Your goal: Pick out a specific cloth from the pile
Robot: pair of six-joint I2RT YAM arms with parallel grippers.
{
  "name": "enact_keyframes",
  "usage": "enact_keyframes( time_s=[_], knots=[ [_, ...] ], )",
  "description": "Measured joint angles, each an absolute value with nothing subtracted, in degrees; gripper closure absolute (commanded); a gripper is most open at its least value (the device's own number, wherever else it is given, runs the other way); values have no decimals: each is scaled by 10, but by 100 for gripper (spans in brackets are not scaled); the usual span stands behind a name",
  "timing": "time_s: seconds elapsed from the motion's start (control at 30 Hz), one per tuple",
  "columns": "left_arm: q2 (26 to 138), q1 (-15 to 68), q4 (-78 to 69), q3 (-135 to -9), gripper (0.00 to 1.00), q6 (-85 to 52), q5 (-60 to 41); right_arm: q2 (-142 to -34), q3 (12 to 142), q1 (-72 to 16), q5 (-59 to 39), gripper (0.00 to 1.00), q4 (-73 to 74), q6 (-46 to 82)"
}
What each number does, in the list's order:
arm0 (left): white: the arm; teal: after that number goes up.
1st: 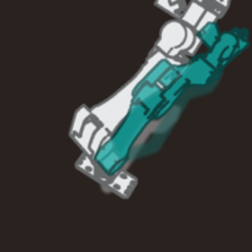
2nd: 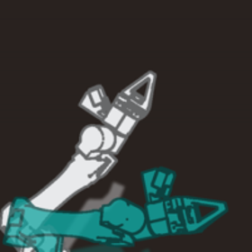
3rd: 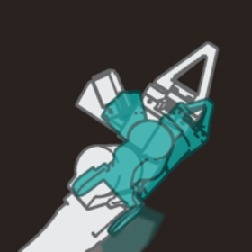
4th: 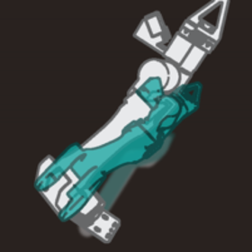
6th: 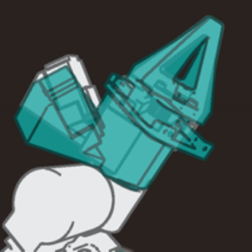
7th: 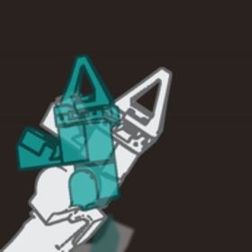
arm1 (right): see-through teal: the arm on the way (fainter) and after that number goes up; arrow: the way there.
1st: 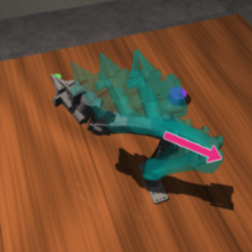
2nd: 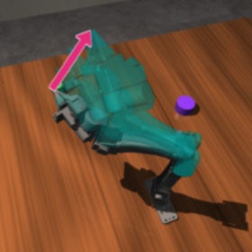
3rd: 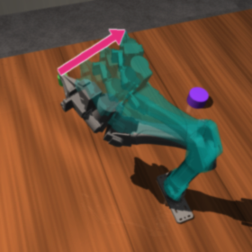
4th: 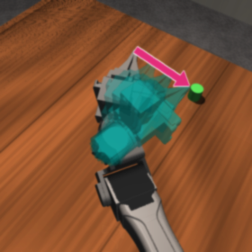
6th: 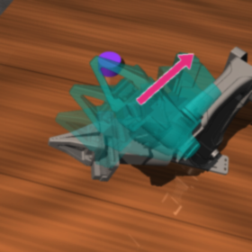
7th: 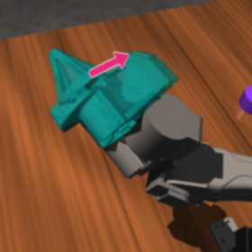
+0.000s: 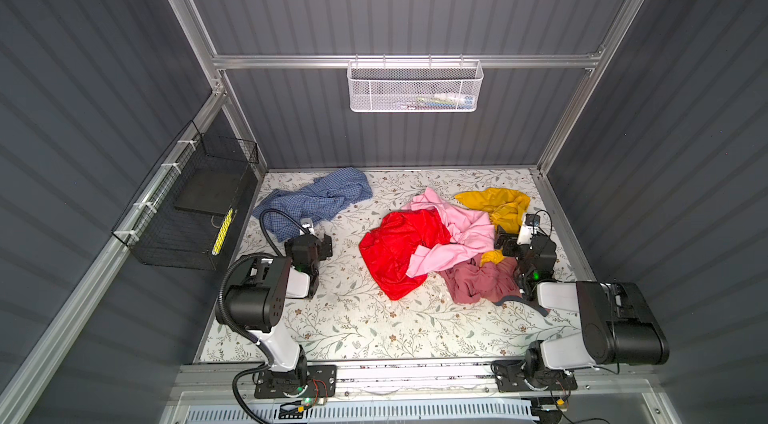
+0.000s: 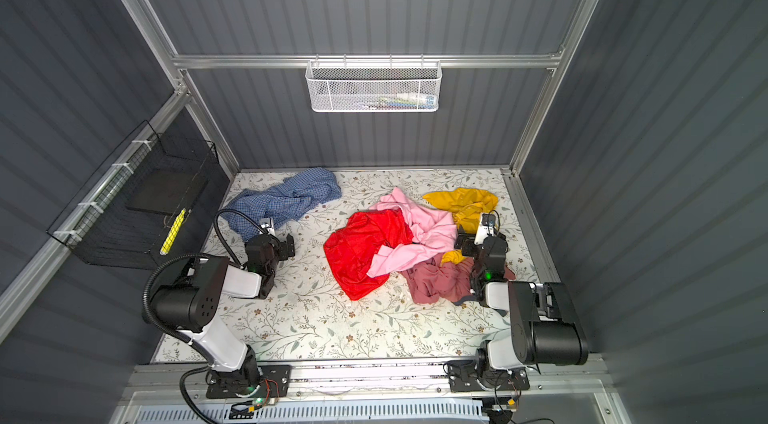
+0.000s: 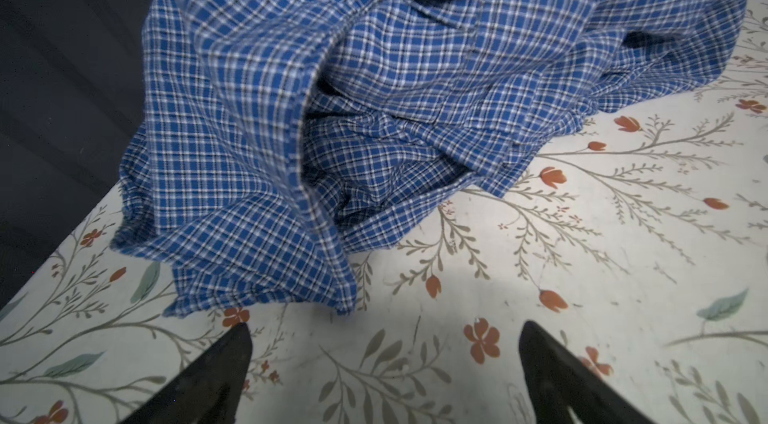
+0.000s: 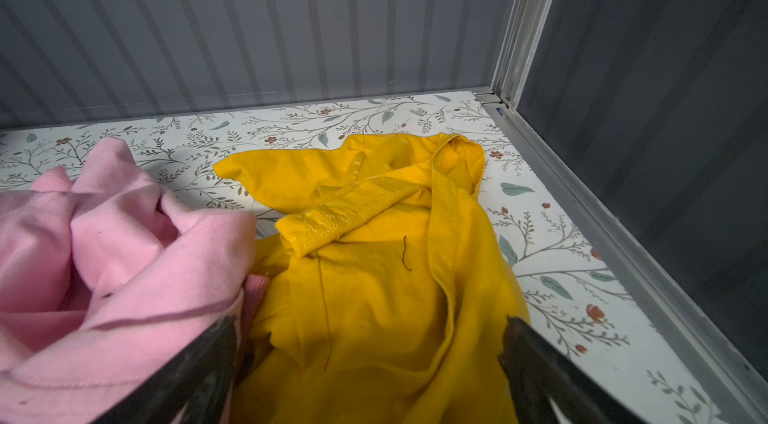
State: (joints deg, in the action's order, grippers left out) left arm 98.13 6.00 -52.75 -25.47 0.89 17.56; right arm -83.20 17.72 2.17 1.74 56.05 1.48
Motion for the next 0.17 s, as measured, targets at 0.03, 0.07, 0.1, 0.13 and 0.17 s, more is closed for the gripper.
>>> enact_keyframes(
  time_s=[0.03, 0.07, 0.1, 0.13, 0.17],
  knots=[
    [981, 60, -527, -255, 0, 9, 171, -832, 177, 22, 17, 1, 561, 15],
    [981, 59, -527, -255, 0, 9, 169, -832, 177, 22, 17, 1, 561, 15],
    [981, 59, -528, -255, 0, 9, 166, -832, 177, 22, 17, 1, 561, 15],
    [981, 59, -528, -255, 0, 9, 164, -832, 177, 22, 17, 1, 561, 15],
    [981, 59, -528, -255, 0, 9, 164, -832, 177, 22, 16, 1, 561, 15]
  ],
)
